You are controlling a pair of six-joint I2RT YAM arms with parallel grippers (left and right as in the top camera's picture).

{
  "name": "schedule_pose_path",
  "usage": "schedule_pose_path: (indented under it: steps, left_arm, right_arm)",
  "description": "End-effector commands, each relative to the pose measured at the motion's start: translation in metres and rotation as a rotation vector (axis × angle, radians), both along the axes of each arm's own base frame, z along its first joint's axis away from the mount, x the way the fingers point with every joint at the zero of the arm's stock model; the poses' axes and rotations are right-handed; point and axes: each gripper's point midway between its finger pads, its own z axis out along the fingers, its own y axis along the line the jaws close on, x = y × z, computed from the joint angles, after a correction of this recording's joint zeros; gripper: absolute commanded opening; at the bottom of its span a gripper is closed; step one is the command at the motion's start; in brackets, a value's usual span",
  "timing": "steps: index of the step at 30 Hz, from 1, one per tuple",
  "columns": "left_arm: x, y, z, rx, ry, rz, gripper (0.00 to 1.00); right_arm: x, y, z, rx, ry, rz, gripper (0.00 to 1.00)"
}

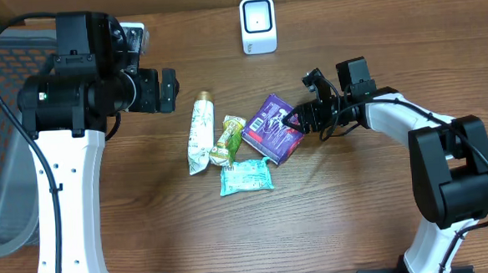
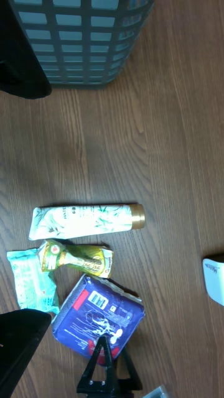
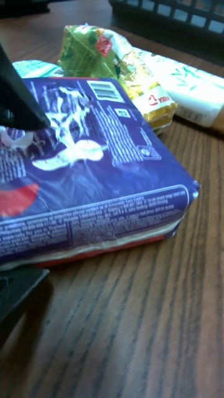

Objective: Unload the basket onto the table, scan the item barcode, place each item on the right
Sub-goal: 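Reach the right gripper toward the purple pad pack, then grasp the purple pad pack with the right gripper and lift it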

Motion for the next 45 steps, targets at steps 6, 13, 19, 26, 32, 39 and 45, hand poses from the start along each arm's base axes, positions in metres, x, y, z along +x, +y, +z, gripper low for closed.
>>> schedule_pose_path:
  steps: [6, 13, 19, 26, 32, 39, 45]
  left_arm:
    - [0.001, -0.002, 0.002, -0.016, -0.006, -0.001, 1.0]
    - [0.001, -0.002, 0.002, -0.016, -0.006, -0.001, 1.0]
    - [0.001, -0.002, 0.002, -0.016, -0.006, -0.001, 1.0]
    - [0.001, -0.002, 0.002, -0.016, -0.006, -0.001, 1.0]
    - [0.002, -0.002, 0.002, -0.016, -0.006, -0.001, 1.0]
    - [0.001, -0.002, 0.002, -0.016, -0.006, -0.001, 0.99]
    - [0.001, -0.002, 0.002, -0.016, -0.006, -0.001, 1.0]
  right_arm:
    - [0.003, 0.002, -0.003, 0.018, 0.065, -0.041, 0.48]
    - [0.009, -0.003, 0.032, 0.077, 0.057, -0.093, 0.19]
    - [0.014, -0.008, 0.096, 0.123, -0.044, -0.145, 0.08]
    - [0.013, -0.025, 0.181, 0.137, -0.193, -0.304, 0.04]
    - [-0.001, -0.049, 0.256, 0.164, -0.346, -0.466, 0.04]
    - [-0.033, -0.074, 0.319, 0.193, -0.496, -0.593, 0.04]
    - [-0.055, -0.083, 0.344, 0.188, -0.574, -0.644, 0.04]
